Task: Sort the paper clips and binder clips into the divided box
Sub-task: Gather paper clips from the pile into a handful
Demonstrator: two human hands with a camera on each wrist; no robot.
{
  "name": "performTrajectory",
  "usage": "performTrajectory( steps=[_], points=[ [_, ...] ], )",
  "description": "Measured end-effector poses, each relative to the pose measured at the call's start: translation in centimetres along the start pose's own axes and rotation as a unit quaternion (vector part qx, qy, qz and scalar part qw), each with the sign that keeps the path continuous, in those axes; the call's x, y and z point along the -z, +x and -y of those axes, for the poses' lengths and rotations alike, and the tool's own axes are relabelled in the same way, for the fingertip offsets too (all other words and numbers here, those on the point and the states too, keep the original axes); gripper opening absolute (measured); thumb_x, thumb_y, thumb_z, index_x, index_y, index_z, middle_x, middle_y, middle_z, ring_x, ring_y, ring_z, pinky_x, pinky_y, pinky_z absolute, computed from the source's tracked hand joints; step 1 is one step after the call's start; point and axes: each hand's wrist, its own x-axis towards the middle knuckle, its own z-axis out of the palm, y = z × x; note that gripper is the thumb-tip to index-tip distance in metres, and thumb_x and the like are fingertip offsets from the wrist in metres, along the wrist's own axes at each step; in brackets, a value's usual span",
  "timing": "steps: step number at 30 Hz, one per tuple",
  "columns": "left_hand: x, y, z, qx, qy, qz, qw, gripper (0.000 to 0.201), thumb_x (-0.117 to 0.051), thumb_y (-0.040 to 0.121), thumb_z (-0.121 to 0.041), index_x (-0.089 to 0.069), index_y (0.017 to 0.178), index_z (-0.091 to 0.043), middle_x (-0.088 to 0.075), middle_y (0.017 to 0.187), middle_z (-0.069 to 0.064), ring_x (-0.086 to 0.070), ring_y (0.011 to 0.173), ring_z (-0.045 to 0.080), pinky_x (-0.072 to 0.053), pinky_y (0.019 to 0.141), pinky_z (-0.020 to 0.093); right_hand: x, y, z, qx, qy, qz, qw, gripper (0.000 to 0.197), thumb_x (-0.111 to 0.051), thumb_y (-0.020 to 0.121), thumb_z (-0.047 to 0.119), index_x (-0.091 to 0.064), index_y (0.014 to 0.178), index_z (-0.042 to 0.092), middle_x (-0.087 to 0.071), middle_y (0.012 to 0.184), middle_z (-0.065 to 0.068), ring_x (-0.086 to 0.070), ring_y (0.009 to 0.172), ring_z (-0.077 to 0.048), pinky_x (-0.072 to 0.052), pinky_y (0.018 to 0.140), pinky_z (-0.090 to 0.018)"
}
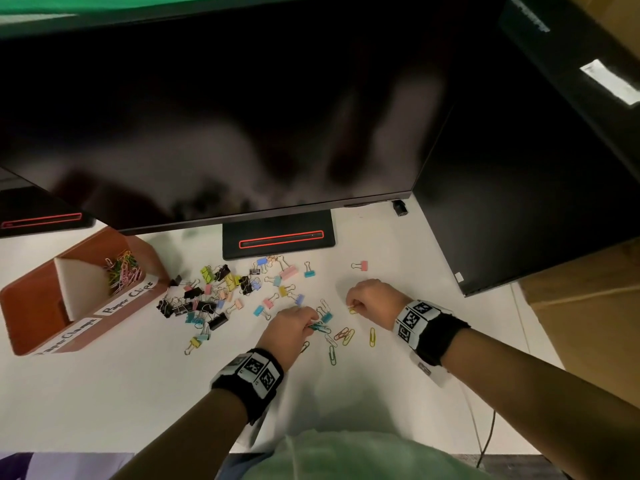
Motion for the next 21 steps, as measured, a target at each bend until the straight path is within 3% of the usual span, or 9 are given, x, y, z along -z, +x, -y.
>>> performTrajectory(
  steps=[4, 7, 11, 18, 21],
  points=[
    [0.1, 0.4, 0.1, 0.002, 0.047, 0.017, 0.999, 0.014, -0.055, 0.088, -0.01, -0.061, 0.101, -0.008, -0.06, 0.101, 0.011, -0.054, 0.096, 0.024, -0.045, 0.082, 0.032, 0.2, 0.4, 0.5, -0.019, -0.008, 0.021, 1.0, 0.024, -0.049, 0.091, 0.012, -0.064, 0.11, 0.011, -0.059, 0.114, -0.009, -0.056, 0.103, -0.025, -0.045, 0.088, -0.029],
    [0.1, 0.6, 0.3, 0.005, 0.066, 0.028, 0.997, 0.014, -0.052, 0.09, -0.011, -0.059, 0.102, -0.007, -0.057, 0.107, 0.012, -0.053, 0.105, 0.026, -0.044, 0.085, 0.032, 0.0, 0.5, 0.8, -0.016, -0.009, 0.016, 1.0, 0.023, -0.05, 0.09, 0.012, -0.064, 0.108, 0.01, -0.058, 0.113, -0.009, -0.056, 0.102, -0.025, -0.044, 0.086, -0.028],
    [0.3, 0.9, 0.6, 0.007, 0.054, 0.033, 0.998, 0.014, -0.051, 0.091, -0.011, -0.059, 0.1, -0.006, -0.056, 0.116, 0.014, -0.052, 0.102, 0.025, -0.04, 0.083, 0.028, -0.2, 0.3, 1.1, -0.025, -0.005, 0.012, 1.0, 0.022, -0.051, 0.087, 0.012, -0.062, 0.107, 0.011, -0.06, 0.109, -0.008, -0.057, 0.099, -0.023, -0.045, 0.083, -0.027],
    [3.9, -1.3, 1.6, -0.007, -0.045, -0.046, 0.998, 0.01, -0.058, 0.087, -0.009, -0.063, 0.095, -0.006, -0.06, 0.09, 0.008, -0.053, 0.084, 0.019, -0.043, 0.075, 0.027, 0.8, 0.6, 2.9, -0.028, 0.015, -0.026, 0.999, 0.021, -0.057, 0.085, 0.014, -0.064, 0.104, 0.013, -0.065, 0.106, -0.006, -0.06, 0.094, -0.022, -0.047, 0.082, -0.025],
    [7.6, -3.1, 2.9, -0.013, -0.072, -0.104, 0.992, 0.011, -0.062, 0.085, -0.009, -0.064, 0.095, -0.007, -0.056, 0.084, -0.002, -0.051, 0.075, 0.012, -0.039, 0.067, 0.016, 2.0, 1.8, 5.9, 0.003, 0.021, -0.04, 0.999, 0.019, -0.059, 0.084, 0.015, -0.065, 0.102, 0.013, -0.065, 0.102, -0.005, -0.06, 0.09, -0.019, -0.049, 0.083, -0.025]
  ],
)
